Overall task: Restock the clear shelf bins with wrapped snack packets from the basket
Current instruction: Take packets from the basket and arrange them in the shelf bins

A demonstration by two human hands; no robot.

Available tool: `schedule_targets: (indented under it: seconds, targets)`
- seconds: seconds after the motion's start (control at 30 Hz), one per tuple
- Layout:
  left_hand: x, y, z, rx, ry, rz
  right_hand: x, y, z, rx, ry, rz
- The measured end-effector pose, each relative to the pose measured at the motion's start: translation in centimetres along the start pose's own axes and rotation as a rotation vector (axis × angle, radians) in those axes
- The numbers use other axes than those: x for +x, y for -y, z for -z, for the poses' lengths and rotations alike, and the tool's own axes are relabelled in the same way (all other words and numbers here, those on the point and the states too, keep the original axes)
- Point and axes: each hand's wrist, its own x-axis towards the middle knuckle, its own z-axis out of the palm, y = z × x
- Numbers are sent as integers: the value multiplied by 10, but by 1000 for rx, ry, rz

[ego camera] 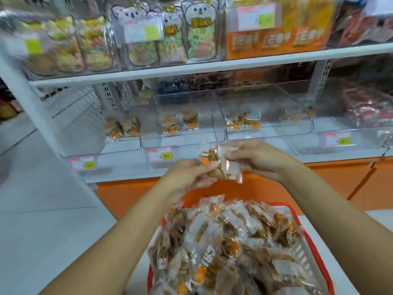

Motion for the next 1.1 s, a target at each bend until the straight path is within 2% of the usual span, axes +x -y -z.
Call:
schedule_targets:
  seconds: [0.13, 0.23, 0.43, 0.63, 0.7, 0.8, 0.93, 1.1]
  targets:
    - [22, -21, 40, -40, -34, -70, 38, 1, -8, -121, -108, 34]
    - [28, -31, 65, -68, -31, -97, 68, 5, -36, -139, -57, 62]
    - [16, -48, 136, 120, -160, -177, 123, 27, -109, -107, -35, 173]
    - [6, -59, 226, 327, -392, -294, 180, 48, -159, 24, -89, 99]
    - [16, -52, 257, 505, -531, -351, 203, 53, -173, -11, -123, 52]
    - [33, -36, 298, 844, -644, -428, 239, 61, -191, -119, -179, 8]
    - [57, -20, 338, 1050, -593, -512, 291, 72, -213, -267, -206, -41]
    - [69, -13, 360, 1141, -696, -689, 347, 67, -238, -1009, -312, -170]
